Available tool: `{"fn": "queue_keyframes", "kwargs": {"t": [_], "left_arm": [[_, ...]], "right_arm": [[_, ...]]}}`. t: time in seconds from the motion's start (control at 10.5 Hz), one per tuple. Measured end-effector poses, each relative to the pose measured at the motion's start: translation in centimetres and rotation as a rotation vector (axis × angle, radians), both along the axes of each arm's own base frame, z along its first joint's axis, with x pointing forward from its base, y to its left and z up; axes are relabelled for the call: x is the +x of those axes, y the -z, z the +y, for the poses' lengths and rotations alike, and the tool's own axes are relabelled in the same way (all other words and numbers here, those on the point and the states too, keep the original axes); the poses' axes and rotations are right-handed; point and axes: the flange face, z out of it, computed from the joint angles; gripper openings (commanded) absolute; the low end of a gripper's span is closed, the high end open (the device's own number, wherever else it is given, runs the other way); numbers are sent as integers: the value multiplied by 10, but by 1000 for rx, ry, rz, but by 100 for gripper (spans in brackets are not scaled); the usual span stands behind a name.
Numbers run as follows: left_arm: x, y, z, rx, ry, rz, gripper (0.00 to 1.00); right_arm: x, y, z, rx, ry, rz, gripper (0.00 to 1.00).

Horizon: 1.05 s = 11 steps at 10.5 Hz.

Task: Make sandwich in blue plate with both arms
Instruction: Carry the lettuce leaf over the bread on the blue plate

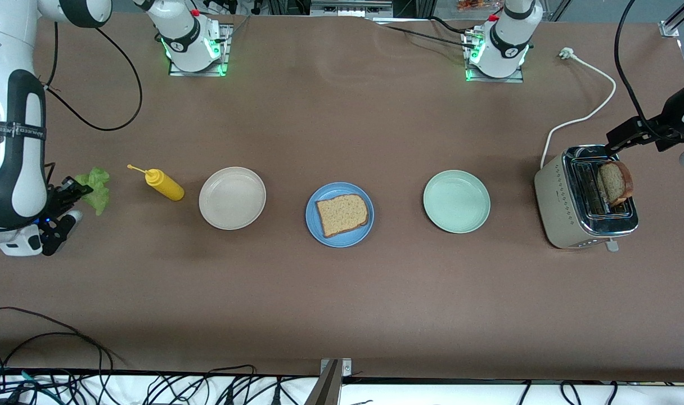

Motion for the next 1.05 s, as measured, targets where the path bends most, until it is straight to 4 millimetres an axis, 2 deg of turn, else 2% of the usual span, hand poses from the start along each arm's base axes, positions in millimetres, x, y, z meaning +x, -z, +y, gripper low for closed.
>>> {"fn": "queue_keyframes", "kwargs": {"t": [0.19, 0.29, 0.48, 0.67, 0.86, 1.05], "left_arm": [[0, 0, 0, 0, 0, 0, 100], [0, 0, 0, -1, 0, 0, 100], [0, 0, 0, -1, -1, 0, 100], [0, 0, 0, -1, -1, 0, 100], [0, 0, 0, -1, 0, 0, 100], [0, 0, 0, -1, 0, 0, 100]], "right_arm": [[-6, -34, 29, -42, 40, 52, 0], [-10, -49, 50, -70, 58, 74, 0], [-16, -71, 109, -97, 84, 96, 0], [-21, -80, 176, -66, 175, 119, 0], [-25, -80, 232, -48, 253, 148, 0], [-25, -75, 294, -73, 312, 102, 0]]}}
